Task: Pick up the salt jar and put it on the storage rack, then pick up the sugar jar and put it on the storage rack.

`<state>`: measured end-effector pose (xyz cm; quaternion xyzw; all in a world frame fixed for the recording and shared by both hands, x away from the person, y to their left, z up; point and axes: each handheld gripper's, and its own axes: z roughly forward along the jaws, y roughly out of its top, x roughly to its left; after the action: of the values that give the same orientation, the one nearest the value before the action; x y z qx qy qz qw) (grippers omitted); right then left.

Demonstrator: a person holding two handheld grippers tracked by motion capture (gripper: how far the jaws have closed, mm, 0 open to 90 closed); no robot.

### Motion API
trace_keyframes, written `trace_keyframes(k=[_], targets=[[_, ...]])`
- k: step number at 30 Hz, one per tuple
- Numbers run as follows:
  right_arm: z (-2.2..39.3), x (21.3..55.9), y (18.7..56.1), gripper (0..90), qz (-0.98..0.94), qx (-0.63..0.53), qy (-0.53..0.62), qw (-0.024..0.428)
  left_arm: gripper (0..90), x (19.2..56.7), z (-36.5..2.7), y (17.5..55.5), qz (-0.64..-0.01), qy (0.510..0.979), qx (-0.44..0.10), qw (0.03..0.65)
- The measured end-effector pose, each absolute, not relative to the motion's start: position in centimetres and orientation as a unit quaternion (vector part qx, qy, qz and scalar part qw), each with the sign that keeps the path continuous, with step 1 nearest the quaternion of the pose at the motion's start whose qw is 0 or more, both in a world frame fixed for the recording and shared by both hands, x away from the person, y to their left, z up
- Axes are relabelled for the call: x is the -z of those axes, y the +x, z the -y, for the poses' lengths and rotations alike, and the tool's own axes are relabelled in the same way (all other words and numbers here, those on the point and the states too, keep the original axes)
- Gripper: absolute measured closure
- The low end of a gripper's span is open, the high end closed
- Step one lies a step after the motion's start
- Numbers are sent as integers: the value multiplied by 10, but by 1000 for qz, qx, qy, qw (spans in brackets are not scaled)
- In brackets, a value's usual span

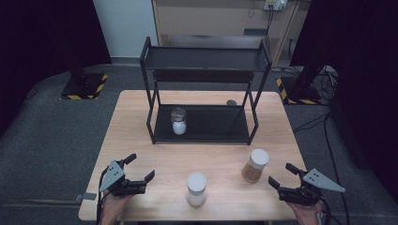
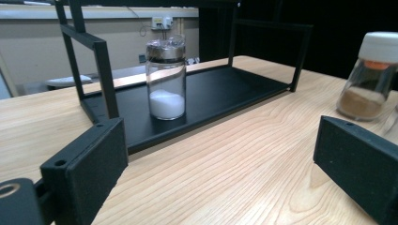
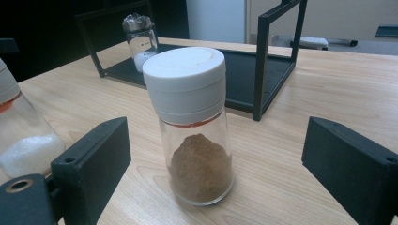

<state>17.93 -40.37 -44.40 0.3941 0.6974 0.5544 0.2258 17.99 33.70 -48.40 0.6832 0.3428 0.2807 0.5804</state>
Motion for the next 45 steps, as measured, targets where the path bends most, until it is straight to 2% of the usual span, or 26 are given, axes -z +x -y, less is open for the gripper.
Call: trace_keyframes(k=[24,33,45], targets=[[407,441,177,80,-691,-571,382,222,30,485,-342,188,-337,696,-246,585],[404,429,175,79,-698,-566,374,229,24,488,-346,189,-347,689,-235,591],[390,400,177,71,-702,-593,339,202,20,487,-346,190,-349,694,-235,585]])
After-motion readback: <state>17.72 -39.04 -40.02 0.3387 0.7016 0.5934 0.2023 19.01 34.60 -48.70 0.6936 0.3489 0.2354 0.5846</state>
